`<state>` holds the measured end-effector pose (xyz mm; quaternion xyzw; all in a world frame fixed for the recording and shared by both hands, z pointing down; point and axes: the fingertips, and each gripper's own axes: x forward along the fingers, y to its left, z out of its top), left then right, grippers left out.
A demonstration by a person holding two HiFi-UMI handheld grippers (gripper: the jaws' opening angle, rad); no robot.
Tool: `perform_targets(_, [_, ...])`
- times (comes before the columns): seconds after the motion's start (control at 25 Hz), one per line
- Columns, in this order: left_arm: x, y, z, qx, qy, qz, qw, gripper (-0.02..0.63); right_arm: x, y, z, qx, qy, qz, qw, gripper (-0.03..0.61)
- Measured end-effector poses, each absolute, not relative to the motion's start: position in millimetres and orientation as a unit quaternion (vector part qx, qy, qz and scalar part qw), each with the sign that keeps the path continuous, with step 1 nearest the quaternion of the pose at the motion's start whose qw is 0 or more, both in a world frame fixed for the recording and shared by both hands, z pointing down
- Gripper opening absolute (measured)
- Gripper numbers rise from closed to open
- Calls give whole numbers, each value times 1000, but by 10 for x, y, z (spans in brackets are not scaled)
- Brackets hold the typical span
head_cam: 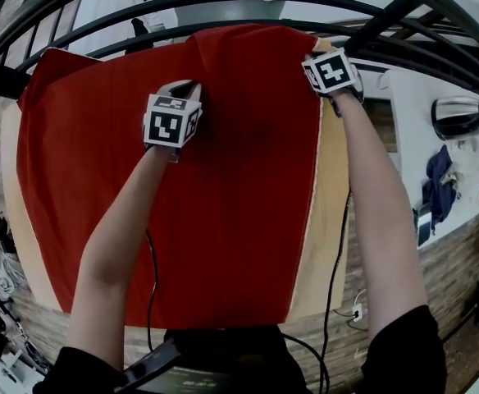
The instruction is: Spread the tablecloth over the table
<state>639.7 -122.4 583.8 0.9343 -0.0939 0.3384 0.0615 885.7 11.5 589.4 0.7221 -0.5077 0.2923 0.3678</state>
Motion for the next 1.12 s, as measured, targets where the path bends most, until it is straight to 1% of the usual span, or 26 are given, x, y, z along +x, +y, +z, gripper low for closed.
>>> perform_targets(0.12, [6496,-1139,5846,933,-92,343,57,35,9014,344,5994,695,-495,295,430,17])
perform_targets(0.2, [6563,-1109,5864,933,-92,346,41,56,9169,375,5948,693,-484,251,472,17])
perform_targets(0.32, [6629,-1104,5900,931,-94,351,25,69,9310,256,5869,680,-485,175,521,17])
perform_targets(0.44, [6746,-1144,5917,933,-94,346,17,78,9524,191,5789,651,-454,109,598,17])
perform_targets(0.52, [6801,-1162,5923,934,-91,346,7,80,9586,115,5738,647,-439,76,619,18])
perform_targets(0.56, [6809,-1163,5926,934,-89,347,1,84,9567,97,5729,658,-441,78,605,55])
perform_targets(0.6, [6802,-1162,5918,934,-87,346,-3,84,9520,105,5729,677,-450,94,575,132])
perform_targets(0.64, [6782,-1154,5898,936,-86,342,-5,86,9454,143,5734,697,-462,116,536,172])
perform_targets(0.72, [6726,-1093,5820,940,-83,330,-4,86,9306,299,5749,727,-482,152,464,204])
perform_targets(0.8, [6682,-969,5722,945,-72,319,-9,94,9125,505,5730,742,-497,169,417,212])
perform_targets(0.84, [6663,-889,5674,947,-64,314,-13,104,9018,606,5700,747,-503,173,398,201])
perform_targets(0.92, [6587,-718,5586,950,-51,307,-19,104,8773,782,5627,758,-515,179,359,55])
perform_targets(0.96, [6530,-621,5542,952,-45,302,-21,78,8623,870,5593,761,-523,184,337,17])
perform_targets(1.0, [6470,-506,5489,955,-36,295,-21,32,8457,969,5555,764,-531,190,315,12])
perform_targets(1.04, [6416,-372,5425,958,-23,286,-22,6,8287,1083,5506,767,-536,194,297,11])
perform_targets(1.12, [6318,-73,5280,964,9,265,-25,6,7960,1346,5396,774,-535,196,278,9])
